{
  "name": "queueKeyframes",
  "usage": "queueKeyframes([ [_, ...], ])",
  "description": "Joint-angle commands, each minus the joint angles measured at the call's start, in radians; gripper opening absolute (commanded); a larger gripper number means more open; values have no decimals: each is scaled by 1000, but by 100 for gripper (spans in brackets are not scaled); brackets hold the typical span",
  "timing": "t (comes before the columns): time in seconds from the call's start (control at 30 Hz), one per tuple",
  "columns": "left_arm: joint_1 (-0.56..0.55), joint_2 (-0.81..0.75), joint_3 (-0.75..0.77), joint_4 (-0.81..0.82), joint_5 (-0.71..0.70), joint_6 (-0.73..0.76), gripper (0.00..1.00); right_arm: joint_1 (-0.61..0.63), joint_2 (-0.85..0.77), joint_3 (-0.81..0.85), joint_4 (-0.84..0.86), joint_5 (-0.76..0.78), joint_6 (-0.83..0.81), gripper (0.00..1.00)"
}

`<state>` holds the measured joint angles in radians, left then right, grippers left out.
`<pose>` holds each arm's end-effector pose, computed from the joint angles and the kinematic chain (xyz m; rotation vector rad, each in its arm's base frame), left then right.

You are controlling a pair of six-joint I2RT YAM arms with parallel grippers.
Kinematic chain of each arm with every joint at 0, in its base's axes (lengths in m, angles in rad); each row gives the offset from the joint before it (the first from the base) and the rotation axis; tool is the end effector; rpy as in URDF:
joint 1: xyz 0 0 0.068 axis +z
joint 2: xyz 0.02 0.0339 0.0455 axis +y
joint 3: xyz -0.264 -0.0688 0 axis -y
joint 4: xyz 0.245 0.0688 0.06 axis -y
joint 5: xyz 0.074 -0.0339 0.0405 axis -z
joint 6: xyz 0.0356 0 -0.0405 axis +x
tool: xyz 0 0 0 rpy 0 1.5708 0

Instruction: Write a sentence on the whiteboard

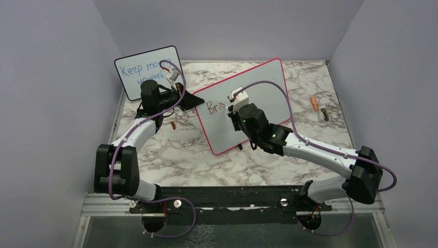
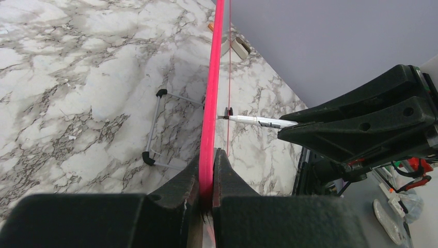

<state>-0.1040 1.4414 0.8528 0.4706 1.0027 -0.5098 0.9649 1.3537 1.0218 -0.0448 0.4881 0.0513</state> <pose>0.3107 -0.0626 0.2782 0.4471 1.7493 -1.2838 0.1916 0.2473 0.3094 -0.5438 1.8282 0.2129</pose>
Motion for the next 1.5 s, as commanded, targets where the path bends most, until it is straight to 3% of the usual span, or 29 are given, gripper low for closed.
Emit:
queueKeyframes([
  [0.0,-14,41,-12,-75,-15,76,0,-2,7,1,62,29,-7,1],
  [0.43,-13,40,-12,-75,-16,76,0,-3,4,5,46,22,-4,1],
  [1.47,-13,40,-12,-75,-16,76,0,-2,12,31,-196,-96,28,1],
])
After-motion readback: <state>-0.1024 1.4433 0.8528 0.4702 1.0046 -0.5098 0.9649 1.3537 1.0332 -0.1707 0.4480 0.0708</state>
